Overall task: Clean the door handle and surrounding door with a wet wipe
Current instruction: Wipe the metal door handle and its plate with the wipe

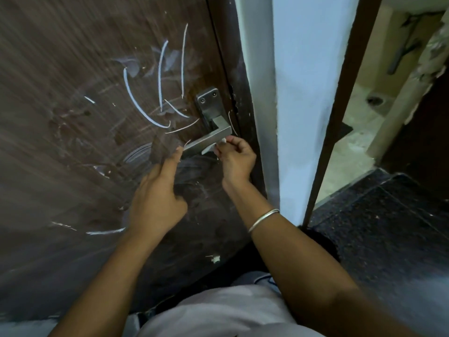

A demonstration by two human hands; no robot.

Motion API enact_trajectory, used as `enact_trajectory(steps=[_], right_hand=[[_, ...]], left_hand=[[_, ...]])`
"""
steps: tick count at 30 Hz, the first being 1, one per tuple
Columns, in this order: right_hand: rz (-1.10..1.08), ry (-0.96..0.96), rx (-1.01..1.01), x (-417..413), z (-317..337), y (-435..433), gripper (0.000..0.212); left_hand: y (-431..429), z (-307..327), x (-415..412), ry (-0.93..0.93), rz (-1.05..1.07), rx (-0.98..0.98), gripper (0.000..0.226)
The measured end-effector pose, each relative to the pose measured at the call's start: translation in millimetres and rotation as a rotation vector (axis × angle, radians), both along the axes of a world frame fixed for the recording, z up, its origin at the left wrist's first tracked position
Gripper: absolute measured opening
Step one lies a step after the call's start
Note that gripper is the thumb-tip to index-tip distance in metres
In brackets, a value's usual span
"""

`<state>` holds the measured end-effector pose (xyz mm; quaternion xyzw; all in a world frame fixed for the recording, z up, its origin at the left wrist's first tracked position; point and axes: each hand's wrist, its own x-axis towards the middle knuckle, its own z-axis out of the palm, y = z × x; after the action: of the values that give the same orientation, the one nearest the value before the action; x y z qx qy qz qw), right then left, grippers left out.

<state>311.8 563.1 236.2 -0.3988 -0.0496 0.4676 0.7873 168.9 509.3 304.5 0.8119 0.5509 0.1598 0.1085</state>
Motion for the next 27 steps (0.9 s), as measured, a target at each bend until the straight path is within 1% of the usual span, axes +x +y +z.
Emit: enact_trajectory(steps=[2, 4, 6, 9, 11, 13, 15, 18, 23, 25, 27], right_hand=[[0.011, 0.038, 0.013, 3, -2, -1, 0.019], [-0.028, 0.098, -0.001, 11, -3, 0, 0.020], [-0.055, 0.101, -0.009, 14, -3, 4, 0.021], [-0.056, 0.028, 0.004, 6, -3, 4, 0.022], [-0.001, -0.031, 0.016, -1, -5, 2, 0.022], [0.046, -0.024, 0.001, 0, -6, 0, 0.021], [0.014, -0.005, -0.037, 8, -6, 2, 0.021], [-0.039, -0.084, -0.096, 14, -6, 5, 0.021], [0.113, -0.140, -0.092, 3, 0, -10, 0.020], [0.087, -0.142, -0.094, 9, 1, -16, 0.019], [-0.028, -0.165, -0.113, 20, 4, -24, 0.017]], left_hand=[[1, -1, 0, 0.001, 0.002, 0.016, 0.094], [0, -3, 1, 0.010, 0.013, 0.026, 0.095], [-1, -5, 1, 0.009, 0.022, 0.033, 0.096], [-2, -5, 2, -0.007, 0.027, 0.028, 0.096], [-3, -5, 3, -0.011, 0.024, 0.018, 0.097], [-2, -5, 3, -0.014, 0.024, 0.015, 0.096], [-1, -5, 3, -0.023, 0.021, 0.015, 0.096], [1, -6, 2, -0.028, 0.014, 0.016, 0.096], [1, -3, 4, -0.029, 0.029, -0.015, 0.093], [1, -1, 1, -0.019, 0.019, -0.030, 0.094], [0, 2, -1, -0.009, 0.008, -0.047, 0.095]])
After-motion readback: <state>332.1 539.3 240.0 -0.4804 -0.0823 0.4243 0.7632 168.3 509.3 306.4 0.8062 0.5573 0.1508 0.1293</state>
